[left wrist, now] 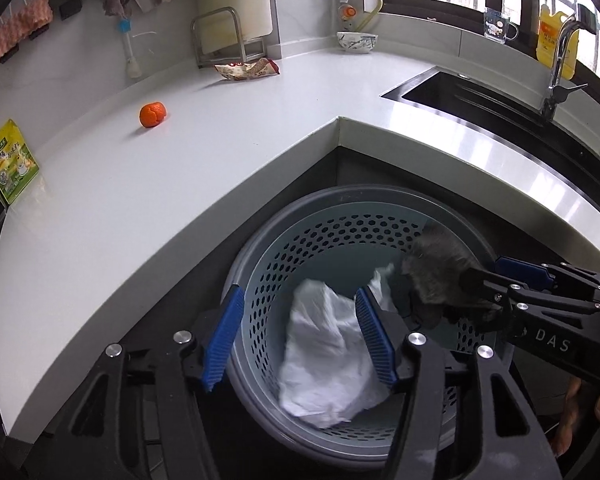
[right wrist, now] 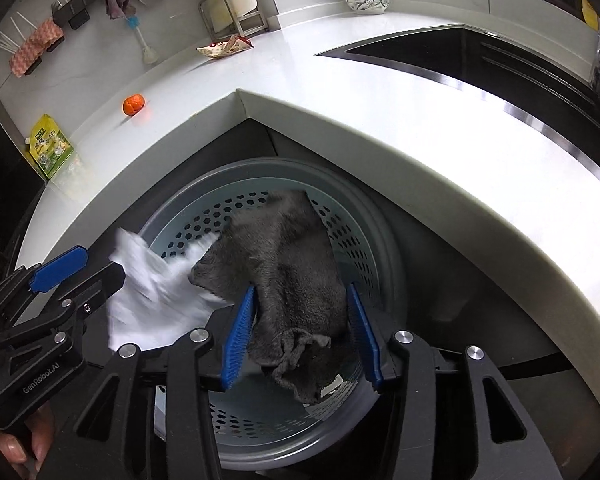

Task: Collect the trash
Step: 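Open both tools to drop the tissue and cloth into the bin, then move left tool to the tangerine while right tool approaches the snack wrapper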

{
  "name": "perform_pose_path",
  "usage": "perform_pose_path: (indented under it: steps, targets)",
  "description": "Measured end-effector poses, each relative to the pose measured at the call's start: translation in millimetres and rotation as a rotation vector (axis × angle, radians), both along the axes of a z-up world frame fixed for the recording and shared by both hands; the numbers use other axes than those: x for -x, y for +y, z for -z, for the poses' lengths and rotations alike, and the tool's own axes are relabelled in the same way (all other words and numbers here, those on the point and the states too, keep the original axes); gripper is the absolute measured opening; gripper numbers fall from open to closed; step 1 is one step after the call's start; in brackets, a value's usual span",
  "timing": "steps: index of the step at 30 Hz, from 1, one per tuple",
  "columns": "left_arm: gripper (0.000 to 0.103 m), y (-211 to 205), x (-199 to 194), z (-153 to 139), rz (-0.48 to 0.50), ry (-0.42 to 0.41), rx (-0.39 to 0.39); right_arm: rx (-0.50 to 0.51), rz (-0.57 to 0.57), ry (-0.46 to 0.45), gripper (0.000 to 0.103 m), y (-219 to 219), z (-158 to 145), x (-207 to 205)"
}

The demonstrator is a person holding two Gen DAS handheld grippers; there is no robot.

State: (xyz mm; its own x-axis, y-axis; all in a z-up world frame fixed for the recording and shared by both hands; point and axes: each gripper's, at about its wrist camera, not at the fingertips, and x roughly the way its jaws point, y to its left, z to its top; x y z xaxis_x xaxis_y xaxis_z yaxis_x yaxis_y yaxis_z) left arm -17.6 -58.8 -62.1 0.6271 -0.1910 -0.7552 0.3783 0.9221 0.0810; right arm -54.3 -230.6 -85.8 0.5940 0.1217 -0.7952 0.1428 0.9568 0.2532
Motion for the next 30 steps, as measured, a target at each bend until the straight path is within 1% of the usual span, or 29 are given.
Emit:
perform_pose_path:
  steps: [4, 8, 12, 18, 21, 25, 30]
  targets:
    - [0.065, 7, 0, -7, -0.025, -0.014, 0.009, 0.009, 0.007, -0.021, 0.055, -3, -8, 2]
    - [0.072, 9, 1, -14, -0.032, -0.028, 0.009, 0.056, 0.015, -0.036, 0.06, 0, -15, 5]
    - [0.075, 11, 3, -21, -0.033, -0.044, 0.018, 0.061, 0.007, -0.057, 0.06, 1, -24, 6]
    - [0.077, 15, 6, -32, -0.032, -0.057, 0.041, 0.064, 0.009, -0.081, 0.064, 1, -36, 9]
    - [0.079, 22, 6, -39, -0.037, -0.058, 0.076, 0.058, 0.012, -0.092, 0.064, 1, -42, 10]
    - [0.081, 27, 6, -46, -0.046, -0.073, 0.091, 0.032, 0.011, -0.099, 0.065, 2, -45, 10]
    - [0.082, 33, 4, -54, -0.061, -0.087, 0.106, 0.026, -0.007, -0.109, 0.065, 5, -47, 6]
